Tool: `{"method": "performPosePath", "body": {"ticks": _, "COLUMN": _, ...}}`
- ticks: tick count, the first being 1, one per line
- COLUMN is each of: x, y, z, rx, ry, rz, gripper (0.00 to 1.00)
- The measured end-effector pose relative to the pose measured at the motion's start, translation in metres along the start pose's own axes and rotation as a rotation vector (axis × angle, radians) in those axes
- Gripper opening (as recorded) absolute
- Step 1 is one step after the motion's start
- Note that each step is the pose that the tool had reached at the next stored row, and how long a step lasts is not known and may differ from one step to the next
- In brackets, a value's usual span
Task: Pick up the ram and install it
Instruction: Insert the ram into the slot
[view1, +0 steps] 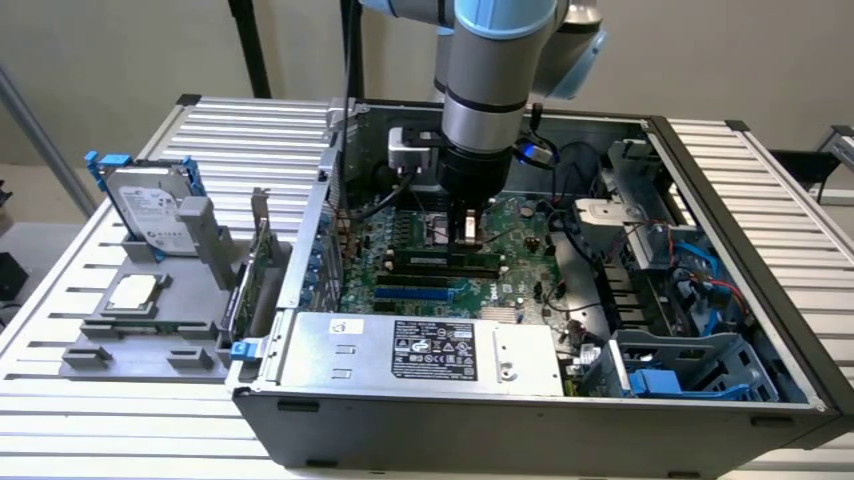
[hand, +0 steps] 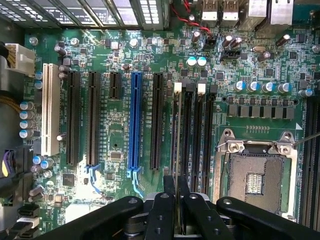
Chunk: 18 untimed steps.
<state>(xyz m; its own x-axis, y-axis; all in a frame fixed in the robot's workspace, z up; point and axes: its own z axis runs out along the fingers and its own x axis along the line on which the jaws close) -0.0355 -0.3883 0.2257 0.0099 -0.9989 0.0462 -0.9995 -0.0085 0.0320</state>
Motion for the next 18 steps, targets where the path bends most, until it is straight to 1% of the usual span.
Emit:
{"method": "performPosePath", "body": {"ticks": 13, "x": -0.0005, "y": -0.0001, "z": 0.0044, "rx": -0.0001, "ry": 0.0005, "rz": 0.0, "gripper": 0.14}}
{"method": "performPosePath", "body": {"ticks": 15, "x": -0.0005, "y": -0.0001, "z": 0.0045, "rx": -0.0001, "ry": 0.0006, "rz": 0.0, "gripper": 0.15}}
{"method": "performPosePath", "body": {"ticks": 16, "x": -0.0005, "y": -0.0001, "z": 0.0044, "rx": 0.0, "ry": 0.0006, "rz": 0.0, "gripper": 0.21}}
{"method": "performPosePath", "body": {"ticks": 17, "x": -0.0006, "y": -0.0001, "z": 0.004, "rx": 0.0, "ry": 0.0004, "rz": 0.0, "gripper": 0.21}}
{"method": "performPosePath", "body": {"ticks": 18, "x": -0.0005, "y": -0.0001, "z": 0.0027, "rx": 0.0001, "ry": 0.0003, "rz": 0.0, "gripper": 0.28}}
